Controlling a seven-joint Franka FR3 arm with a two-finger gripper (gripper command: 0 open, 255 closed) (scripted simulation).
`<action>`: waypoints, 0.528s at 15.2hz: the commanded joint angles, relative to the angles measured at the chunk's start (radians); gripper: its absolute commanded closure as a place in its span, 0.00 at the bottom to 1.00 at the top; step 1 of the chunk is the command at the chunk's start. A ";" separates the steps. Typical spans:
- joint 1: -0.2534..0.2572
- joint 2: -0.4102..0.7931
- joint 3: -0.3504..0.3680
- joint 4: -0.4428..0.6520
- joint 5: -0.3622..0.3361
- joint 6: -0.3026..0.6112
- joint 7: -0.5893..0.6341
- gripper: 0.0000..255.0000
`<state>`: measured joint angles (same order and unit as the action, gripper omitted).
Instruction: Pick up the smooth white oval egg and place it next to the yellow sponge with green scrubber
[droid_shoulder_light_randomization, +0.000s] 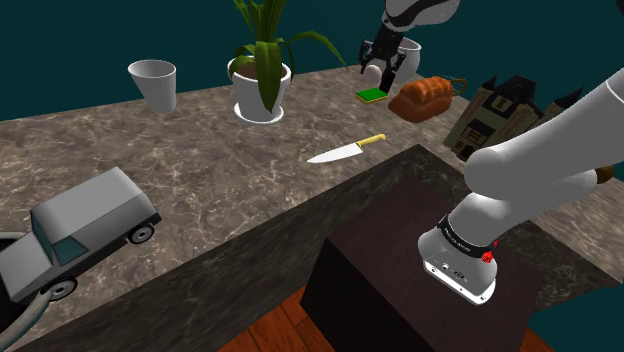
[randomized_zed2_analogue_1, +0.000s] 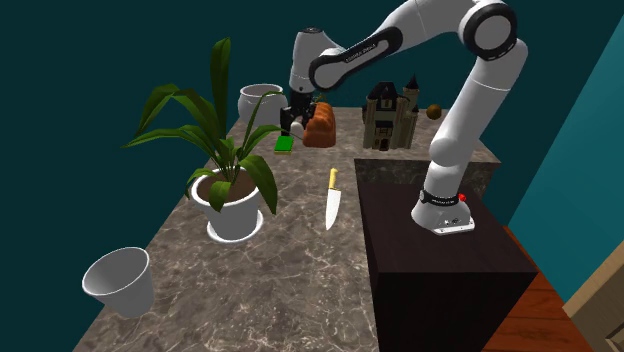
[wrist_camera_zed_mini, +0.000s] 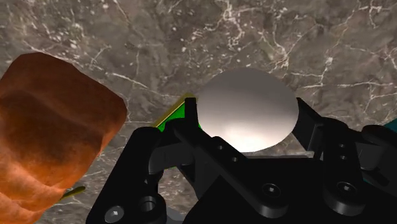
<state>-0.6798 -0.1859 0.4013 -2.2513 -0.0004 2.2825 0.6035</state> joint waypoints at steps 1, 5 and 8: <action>-0.021 0.034 -0.025 0.032 -0.010 0.002 -0.041 1.00; -0.061 0.114 -0.067 0.114 -0.030 -0.003 -0.111 1.00; -0.088 0.180 -0.096 0.187 -0.043 -0.012 -0.161 1.00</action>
<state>-0.7571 -0.0262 0.3169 -2.0856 -0.0402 2.2718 0.4637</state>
